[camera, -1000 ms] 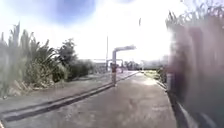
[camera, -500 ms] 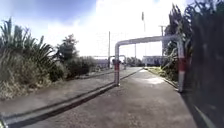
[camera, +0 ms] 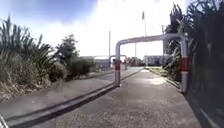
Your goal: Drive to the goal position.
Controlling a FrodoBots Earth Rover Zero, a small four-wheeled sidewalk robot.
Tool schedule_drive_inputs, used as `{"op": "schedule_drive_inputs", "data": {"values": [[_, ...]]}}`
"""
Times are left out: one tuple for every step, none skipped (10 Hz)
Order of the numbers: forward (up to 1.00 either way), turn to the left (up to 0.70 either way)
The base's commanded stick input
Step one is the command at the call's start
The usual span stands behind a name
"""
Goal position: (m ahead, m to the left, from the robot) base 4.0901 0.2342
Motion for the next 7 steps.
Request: {"op": "schedule_drive_inputs", "data": {"values": [[0.73,0.00],[0.85,0.00],[0.85,0.00],[0.85,0.00],[0.85,0.04],[0.85,0.14],[0.85,0.25]]}}
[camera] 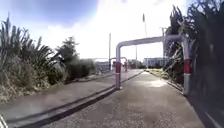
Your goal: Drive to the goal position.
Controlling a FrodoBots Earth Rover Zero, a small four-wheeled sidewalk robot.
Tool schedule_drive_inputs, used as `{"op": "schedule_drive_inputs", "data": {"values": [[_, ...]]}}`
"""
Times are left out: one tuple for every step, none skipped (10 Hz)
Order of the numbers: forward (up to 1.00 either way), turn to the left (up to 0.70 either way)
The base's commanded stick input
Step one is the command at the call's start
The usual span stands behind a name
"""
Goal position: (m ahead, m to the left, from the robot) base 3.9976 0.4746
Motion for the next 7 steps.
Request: {"op": "schedule_drive_inputs", "data": {"values": [[0.85,0.00],[0.85,0.00],[0.85,0.00],[0.85,0.03],[0.85,0.15],[0.85,0.27],[0.85,0.00]]}}
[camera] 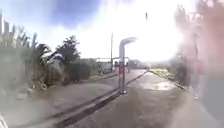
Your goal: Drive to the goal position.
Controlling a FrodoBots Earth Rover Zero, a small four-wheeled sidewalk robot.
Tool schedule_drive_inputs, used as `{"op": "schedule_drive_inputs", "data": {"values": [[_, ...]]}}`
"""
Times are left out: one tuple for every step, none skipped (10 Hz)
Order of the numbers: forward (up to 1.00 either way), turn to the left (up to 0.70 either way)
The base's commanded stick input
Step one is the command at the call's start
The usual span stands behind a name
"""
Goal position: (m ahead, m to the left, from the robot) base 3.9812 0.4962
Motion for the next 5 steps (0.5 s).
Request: {"op": "schedule_drive_inputs", "data": {"values": [[0.85,0.00],[0.85,0.00],[0.85,0.00],[0.85,0.00],[0.85,0.00]]}}
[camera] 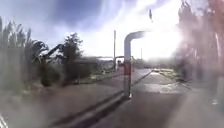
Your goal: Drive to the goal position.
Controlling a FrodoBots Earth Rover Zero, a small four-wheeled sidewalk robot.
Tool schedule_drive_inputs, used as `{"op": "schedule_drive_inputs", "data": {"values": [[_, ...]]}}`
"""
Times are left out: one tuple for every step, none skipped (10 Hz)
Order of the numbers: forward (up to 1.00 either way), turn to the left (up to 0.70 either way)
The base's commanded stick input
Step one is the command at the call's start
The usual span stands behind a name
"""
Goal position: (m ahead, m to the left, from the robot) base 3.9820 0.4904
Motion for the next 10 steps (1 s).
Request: {"op": "schedule_drive_inputs", "data": {"values": [[0.74,0.00],[0.44,0.00],[0.15,0.00],[0.13,0.00],[0.41,0.00],[0.68,0.00],[0.85,0.00],[0.85,0.00],[0.85,0.00],[0.85,0.00]]}}
